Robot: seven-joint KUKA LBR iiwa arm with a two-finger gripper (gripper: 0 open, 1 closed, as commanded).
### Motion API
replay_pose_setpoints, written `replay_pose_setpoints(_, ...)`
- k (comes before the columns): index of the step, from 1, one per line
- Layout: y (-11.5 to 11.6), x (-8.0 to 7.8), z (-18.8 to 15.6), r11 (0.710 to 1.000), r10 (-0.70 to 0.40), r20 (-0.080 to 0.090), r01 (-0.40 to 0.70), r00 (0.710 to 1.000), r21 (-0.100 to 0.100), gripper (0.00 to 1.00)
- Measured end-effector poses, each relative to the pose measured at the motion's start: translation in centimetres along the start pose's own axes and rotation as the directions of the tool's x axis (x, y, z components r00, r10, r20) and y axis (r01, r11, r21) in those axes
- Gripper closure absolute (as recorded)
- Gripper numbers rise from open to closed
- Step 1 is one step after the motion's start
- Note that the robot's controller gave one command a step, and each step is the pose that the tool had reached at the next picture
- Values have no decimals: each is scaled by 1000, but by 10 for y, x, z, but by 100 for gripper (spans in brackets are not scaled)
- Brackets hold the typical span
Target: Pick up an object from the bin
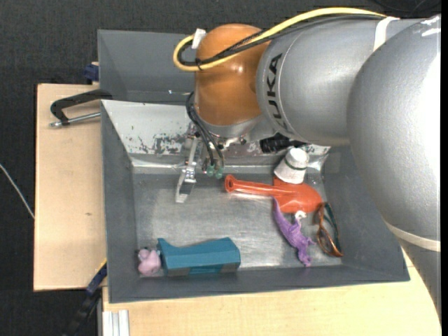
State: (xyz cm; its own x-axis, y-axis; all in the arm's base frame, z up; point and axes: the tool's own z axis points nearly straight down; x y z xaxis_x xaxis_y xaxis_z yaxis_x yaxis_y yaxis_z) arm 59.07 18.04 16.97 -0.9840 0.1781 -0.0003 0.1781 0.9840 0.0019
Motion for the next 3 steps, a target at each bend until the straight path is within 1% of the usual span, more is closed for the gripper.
replay_pose_setpoints(1, -5, -7, 4, 992, -125, 3, 125, 992, -1, 0)
replay_pose_setpoints(2, -2, -9, 0, 957, -291, 5, 291, 957, 0, 0)
replay_pose_setpoints(3, -13, -4, -12, 938, -347, 2, 347, 938, 0, 0)
